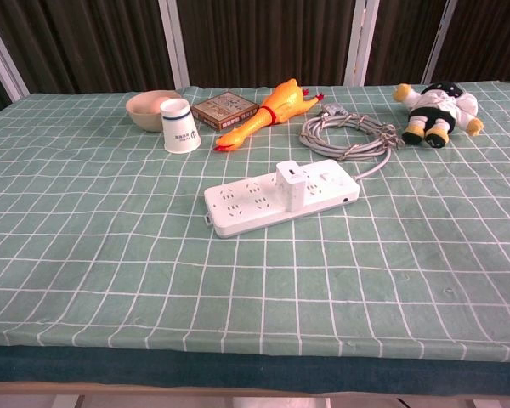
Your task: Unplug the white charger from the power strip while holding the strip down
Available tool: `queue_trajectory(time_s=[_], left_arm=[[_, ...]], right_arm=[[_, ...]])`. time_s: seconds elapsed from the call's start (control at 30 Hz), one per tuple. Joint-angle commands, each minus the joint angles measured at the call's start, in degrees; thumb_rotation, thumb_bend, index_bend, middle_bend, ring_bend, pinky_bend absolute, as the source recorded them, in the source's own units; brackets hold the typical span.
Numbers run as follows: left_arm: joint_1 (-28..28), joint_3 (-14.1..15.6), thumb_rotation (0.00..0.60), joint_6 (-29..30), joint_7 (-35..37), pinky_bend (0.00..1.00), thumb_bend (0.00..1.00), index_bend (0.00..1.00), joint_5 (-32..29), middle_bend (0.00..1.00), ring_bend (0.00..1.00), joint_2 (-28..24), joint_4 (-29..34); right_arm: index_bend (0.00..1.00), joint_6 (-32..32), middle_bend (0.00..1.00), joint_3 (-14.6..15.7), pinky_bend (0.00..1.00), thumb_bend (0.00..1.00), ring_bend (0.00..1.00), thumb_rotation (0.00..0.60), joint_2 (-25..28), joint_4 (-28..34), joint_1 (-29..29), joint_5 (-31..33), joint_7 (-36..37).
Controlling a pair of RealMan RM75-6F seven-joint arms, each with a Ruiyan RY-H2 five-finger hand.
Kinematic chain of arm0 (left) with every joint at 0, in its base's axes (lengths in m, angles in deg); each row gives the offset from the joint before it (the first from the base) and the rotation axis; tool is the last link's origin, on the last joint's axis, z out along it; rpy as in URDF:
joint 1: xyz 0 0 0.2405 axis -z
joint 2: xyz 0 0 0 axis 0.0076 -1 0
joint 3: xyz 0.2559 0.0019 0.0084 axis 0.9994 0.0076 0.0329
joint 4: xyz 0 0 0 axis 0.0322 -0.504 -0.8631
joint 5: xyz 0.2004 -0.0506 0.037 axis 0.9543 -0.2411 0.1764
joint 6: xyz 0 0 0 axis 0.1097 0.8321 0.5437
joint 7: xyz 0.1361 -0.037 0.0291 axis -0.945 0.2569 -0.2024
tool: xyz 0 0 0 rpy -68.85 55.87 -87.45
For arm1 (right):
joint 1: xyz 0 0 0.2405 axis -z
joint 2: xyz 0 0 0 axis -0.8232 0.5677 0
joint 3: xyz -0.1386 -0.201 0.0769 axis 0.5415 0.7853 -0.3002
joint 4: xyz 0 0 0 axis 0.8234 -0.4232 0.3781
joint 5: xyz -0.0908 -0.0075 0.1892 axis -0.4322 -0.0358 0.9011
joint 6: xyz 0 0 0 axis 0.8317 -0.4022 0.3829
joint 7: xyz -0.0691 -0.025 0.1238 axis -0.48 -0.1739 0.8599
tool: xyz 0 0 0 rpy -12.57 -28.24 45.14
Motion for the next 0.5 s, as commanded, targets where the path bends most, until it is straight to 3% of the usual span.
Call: queue_trajectory(time_s=[0.03, 0.27, 0.4, 0.43, 0.5], left_arm=[[0.4, 0.1, 0.6, -0.5, -0.1, 0.06, 0.48, 0.0, 0.6, 0.0, 0.0, 0.4, 0.0], [5.5, -0.6, 0.6, -6.9, -2.1, 0.09, 0.48, 0.0, 3.3, 0.0, 0.0, 2.4, 4.3], [9.2, -2.9, 0.6, -15.3, -8.5, 0.3, 0.49, 0.0, 1.1, 0.0, 0.06, 3.7, 10.8], [10.0, -3.6, 0.6, -17.3, -9.5, 0.3, 0.49, 0.0, 0.1, 0.0, 0.06, 4.4, 12.0], [12.0, -5.6, 0.6, -21.3, -10.8, 0.18, 0.49, 0.0, -2.3, 0.0, 0.05, 6.4, 14.2]], right_arm=[[0.0, 0.1, 0.0, 0.1, 0.0, 0.13, 0.0, 0.6, 0.0, -0.2, 0.0, -0.1, -0.2], [0.0, 0.6, 0.0, -0.3, 0.0, 0.13, 0.0, 0.6, 0.0, -0.1, -0.2, 0.7, -0.5], [0.0, 1.1, 0.0, -0.2, 0.0, 0.13, 0.0, 0.6, -0.2, -0.1, -0.3, 0.8, -1.1], [0.0, 1.2, 0.0, -0.2, 0.0, 0.13, 0.0, 0.6, -0.3, -0.1, -0.3, 0.8, -1.2], [0.0, 1.9, 0.0, -0.1, 0.0, 0.13, 0.0, 0.6, -0.5, 0.0, -0.6, 0.9, -1.4]])
